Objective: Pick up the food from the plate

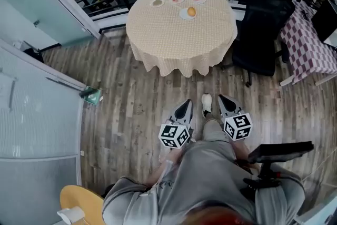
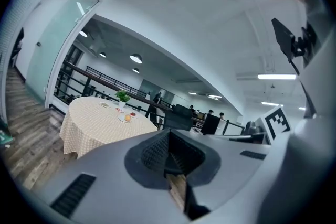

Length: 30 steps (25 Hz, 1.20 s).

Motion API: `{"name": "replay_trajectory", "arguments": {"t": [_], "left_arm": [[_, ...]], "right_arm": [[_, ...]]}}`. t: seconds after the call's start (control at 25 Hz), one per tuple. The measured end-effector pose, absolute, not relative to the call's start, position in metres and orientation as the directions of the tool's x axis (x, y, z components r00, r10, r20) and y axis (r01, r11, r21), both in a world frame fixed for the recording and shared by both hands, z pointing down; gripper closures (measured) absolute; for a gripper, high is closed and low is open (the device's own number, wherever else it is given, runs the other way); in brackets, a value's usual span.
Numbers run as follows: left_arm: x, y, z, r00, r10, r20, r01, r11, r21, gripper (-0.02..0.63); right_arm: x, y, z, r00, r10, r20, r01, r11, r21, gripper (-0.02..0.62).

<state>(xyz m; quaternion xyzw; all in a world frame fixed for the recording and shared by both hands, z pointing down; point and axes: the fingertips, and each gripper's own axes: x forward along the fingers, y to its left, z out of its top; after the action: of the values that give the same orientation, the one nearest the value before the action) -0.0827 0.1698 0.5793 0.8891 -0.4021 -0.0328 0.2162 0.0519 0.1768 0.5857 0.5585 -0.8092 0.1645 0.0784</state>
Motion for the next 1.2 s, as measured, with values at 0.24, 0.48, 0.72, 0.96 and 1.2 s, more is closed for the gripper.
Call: {"name": "replay_trajectory", "arguments": {"t": [0.24, 0.48, 0.72, 0.96, 1.2], "left_arm": [[-0.071, 0.09, 0.582, 0.635, -0.758, 0.149, -0.748, -0.556, 0.362, 0.595], [-0.025, -0.024, 0.588, 0.635, -0.746, 0.199, -0.762, -0.562, 0.322, 0.595], [0.024, -0.127, 0.565, 0.649, -0.734, 0.2, -0.756, -0.591, 0.283, 0.595], [0.046, -0.199, 0.547, 0.6, -0.782, 0.17, -0.787, -0.538, 0.302, 0.595], [0.046, -0.21, 0.564, 0.594, -0.769, 0.239, -0.797, -0.522, 0.303, 0.595]], "right_arm": [[0.052, 0.072, 0.581, -0.444, -0.857, 0.261, -0.895, 0.409, -0.179, 0.581], [0.091, -0.057, 0.576, -0.478, -0.851, 0.218, -0.877, 0.447, -0.179, 0.581], [0.115, -0.156, 0.563, -0.564, -0.804, 0.189, -0.824, 0.533, -0.192, 0.581], [0.128, -0.217, 0.561, -0.61, -0.77, 0.184, -0.79, 0.576, -0.21, 0.581], [0.125, -0.234, 0.558, -0.64, -0.747, 0.179, -0.767, 0.605, -0.213, 0.581]]}}
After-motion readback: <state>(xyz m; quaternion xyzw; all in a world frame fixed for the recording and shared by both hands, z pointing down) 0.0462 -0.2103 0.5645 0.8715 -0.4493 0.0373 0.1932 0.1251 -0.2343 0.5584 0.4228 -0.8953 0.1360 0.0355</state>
